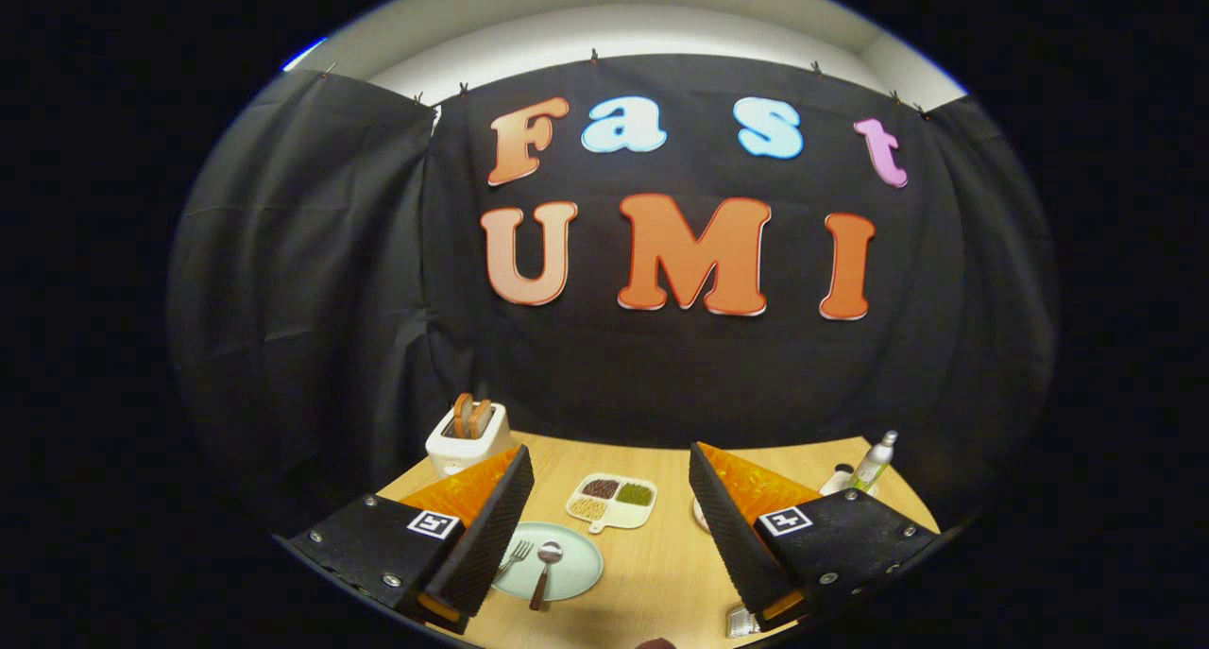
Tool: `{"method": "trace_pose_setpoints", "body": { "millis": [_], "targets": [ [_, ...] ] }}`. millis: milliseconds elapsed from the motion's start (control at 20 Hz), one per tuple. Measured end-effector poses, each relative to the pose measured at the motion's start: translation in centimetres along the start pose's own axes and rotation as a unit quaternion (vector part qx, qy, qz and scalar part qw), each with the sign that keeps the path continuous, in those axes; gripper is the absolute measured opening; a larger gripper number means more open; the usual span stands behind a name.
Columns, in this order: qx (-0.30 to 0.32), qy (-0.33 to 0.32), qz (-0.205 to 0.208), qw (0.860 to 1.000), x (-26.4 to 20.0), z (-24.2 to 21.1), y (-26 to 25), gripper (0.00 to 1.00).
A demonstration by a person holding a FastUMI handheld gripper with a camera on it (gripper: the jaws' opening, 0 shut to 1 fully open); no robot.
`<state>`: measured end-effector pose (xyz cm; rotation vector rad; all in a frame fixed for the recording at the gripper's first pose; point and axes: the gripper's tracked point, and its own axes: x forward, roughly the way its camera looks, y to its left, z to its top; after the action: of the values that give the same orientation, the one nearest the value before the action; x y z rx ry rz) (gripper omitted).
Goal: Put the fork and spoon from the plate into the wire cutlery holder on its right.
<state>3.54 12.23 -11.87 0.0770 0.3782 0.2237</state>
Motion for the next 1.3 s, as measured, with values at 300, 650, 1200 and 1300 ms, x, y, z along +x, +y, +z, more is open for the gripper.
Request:
{"method": "trace_pose_setpoints", "body": {
  "millis": [300,650,1200,1300],
  "targets": [
    [0.006,0.154,0.046,0.987,4.2,-7.7,4.0,0.99],
    [0.001,0.362,0.060,0.930,6.9,-18.3,6.1,0.96],
    [0.042,0.536,0.056,0.841,8.6,-29.3,8.4,0.79],
    [0.038,0.554,0.051,0.830,8.8,-30.4,8.5,0.75]
  ]
}}
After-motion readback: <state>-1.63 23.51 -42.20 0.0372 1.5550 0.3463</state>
